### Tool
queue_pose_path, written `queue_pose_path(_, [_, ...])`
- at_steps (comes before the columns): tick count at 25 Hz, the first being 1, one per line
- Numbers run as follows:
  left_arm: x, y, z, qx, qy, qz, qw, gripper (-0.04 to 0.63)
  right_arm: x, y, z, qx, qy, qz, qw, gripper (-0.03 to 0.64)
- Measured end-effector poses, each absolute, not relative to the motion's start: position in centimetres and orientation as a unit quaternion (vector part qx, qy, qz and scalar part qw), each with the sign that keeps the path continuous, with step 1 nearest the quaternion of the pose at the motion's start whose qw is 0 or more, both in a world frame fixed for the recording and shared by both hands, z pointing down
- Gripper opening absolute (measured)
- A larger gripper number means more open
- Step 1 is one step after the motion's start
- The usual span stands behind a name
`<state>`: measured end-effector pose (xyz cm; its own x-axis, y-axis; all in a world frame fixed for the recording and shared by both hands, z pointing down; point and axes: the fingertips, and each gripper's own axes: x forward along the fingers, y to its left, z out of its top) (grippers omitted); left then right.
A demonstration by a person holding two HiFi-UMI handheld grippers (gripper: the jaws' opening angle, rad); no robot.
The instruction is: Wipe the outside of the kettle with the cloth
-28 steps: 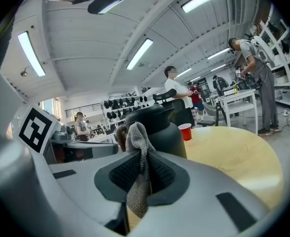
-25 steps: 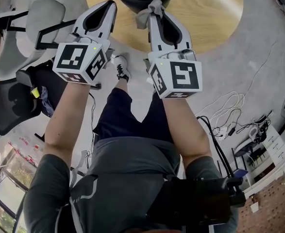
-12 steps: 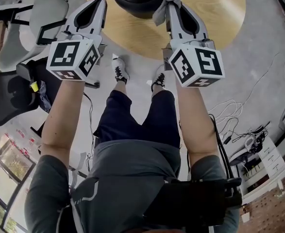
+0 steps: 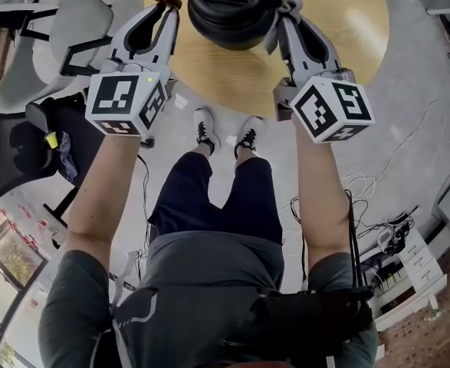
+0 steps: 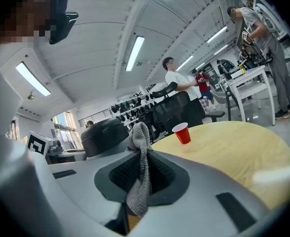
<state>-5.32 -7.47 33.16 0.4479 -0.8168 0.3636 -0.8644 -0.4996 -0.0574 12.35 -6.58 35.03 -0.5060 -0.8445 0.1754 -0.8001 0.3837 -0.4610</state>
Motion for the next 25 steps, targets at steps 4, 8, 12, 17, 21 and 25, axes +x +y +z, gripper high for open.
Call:
queue_pose_path(4, [-5.5, -7.9, 33.2, 0.857, -0.48, 0.178, 0.057, 0.074, 12.2, -7.2, 34.2, -0.489, 0.838, -0.236, 0.045, 0.051])
queue_pose_path(8, [-5.3, -7.7, 33.1, 0.871, -0.454, 0.177, 0.06, 0.075, 12.3, -7.5, 33.3, -0.502, 0.836, -0.218, 0.039, 0.051])
queue_pose_path(12, [-5.3, -7.0, 33.1, 0.877, -0.44, 0.18, 0.074, 0.075, 12.3, -7.8, 32.9, -0.503, 0.837, -0.212, 0.033, 0.051])
queue_pose_path(17, [-5.5, -7.6, 33.1, 0.872, -0.449, 0.184, 0.071, 0.077, 12.6, -9.3, 33.0, -0.466, 0.853, -0.231, 0.042, 0.051])
queue_pose_path(21, [-5.5, -8.0, 33.0, 0.866, -0.464, 0.177, 0.059, 0.077, 12.3, -10.7, 33.0, -0.409, 0.878, -0.245, 0.043, 0.051])
queue_pose_path(25, [-5.5, -7.7, 33.3, 0.851, -0.482, 0.19, 0.088, 0.077, 11.8, -12.4, 33.3, -0.355, 0.894, -0.271, 0.037, 0.051])
